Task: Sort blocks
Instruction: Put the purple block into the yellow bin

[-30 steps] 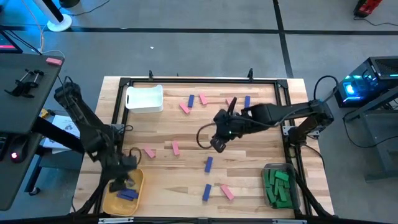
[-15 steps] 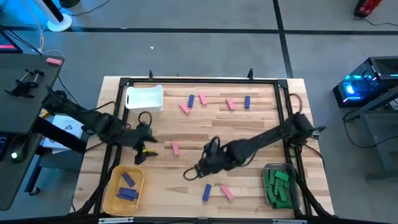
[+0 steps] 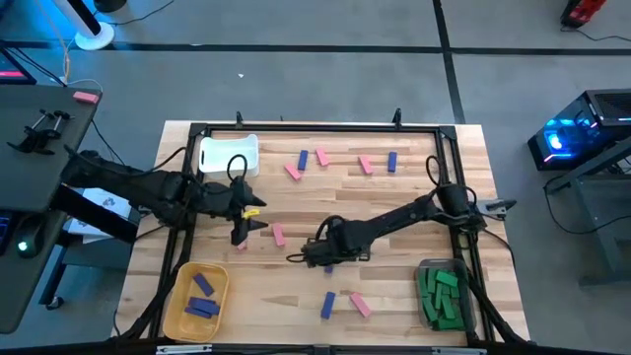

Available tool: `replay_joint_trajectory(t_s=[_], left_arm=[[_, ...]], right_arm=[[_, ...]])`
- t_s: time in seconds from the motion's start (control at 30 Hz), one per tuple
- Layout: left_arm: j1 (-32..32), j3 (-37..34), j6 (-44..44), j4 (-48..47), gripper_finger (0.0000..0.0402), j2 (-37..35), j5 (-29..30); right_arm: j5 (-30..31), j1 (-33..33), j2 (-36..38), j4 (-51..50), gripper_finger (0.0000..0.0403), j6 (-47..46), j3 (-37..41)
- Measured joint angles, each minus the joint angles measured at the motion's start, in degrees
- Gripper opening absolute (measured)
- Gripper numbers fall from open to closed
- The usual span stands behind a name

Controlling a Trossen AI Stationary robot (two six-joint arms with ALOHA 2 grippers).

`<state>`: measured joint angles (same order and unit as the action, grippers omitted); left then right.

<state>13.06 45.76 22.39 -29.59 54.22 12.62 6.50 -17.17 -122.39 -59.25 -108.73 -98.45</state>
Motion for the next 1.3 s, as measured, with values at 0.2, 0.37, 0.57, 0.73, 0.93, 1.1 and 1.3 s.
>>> replay_joint_trajectory(t_s=[0.2,0.37,0.57,0.73,0.93,1.1,1.3], left_arm=[[0.0,0.0,0.0,-0.1,0.0289,0.0,0.0],[0.0,0.0,-0.5,-0.1,0.0289,0.0,0.0],[0.0,0.0,-0.2,-0.1,0.0289,0.0,0.0],[0.0,0.0,0.0,0.7,0.0289,0.0,0.0],[0.2,0.0,0.1,7.0,0.0289,0.0,0.0],[1.1,0.0,1.5,14.9,0.0289,0.0,0.0],[3.4,0.0,6.7,19.5,0.0289,0.0,-1.5]], right_arm=[[-2.4,-0.1,-1.4,-0.1,0.0177,-2.3,0.0],[-3.8,-0.1,-4.9,1.2,0.0172,-1.9,0.0],[-5.7,0.3,-6.6,3.8,0.0172,-0.2,-0.3],[-5.5,0.3,-6.1,2.5,0.0133,6.6,-0.2],[-1.4,0.6,-2.2,4.0,0.0016,20.5,0.1],[2.1,2.6,0.8,16.5,0.0015,35.8,0.0],[-0.9,4.1,2.1,30.9,0.0007,51.1,0.0]])
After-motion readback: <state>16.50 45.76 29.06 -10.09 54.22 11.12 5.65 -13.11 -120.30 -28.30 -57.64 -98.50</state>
